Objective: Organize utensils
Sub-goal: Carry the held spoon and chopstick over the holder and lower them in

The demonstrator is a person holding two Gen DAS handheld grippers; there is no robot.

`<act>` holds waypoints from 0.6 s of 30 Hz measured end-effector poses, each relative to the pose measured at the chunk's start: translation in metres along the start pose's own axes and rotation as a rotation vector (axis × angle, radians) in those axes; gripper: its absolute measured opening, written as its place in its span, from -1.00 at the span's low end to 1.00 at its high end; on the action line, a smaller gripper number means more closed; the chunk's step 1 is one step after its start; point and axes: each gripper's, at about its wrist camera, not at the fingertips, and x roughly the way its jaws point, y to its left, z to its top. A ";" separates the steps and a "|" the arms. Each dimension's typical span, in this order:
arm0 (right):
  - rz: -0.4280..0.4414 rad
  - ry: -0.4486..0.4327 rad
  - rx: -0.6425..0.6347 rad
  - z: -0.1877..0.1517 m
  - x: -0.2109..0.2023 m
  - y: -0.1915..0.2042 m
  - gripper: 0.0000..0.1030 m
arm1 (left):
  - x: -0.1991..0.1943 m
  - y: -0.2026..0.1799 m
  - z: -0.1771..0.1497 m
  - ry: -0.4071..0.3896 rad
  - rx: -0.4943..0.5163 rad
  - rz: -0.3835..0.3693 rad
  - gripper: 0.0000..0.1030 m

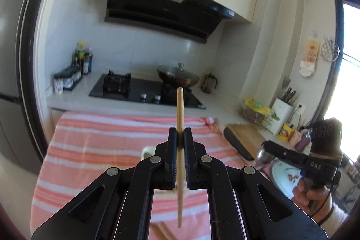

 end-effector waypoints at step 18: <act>-0.125 0.146 0.289 -0.013 0.159 -0.126 -0.86 | 0.233 0.042 -0.050 0.284 -0.054 0.151 -0.91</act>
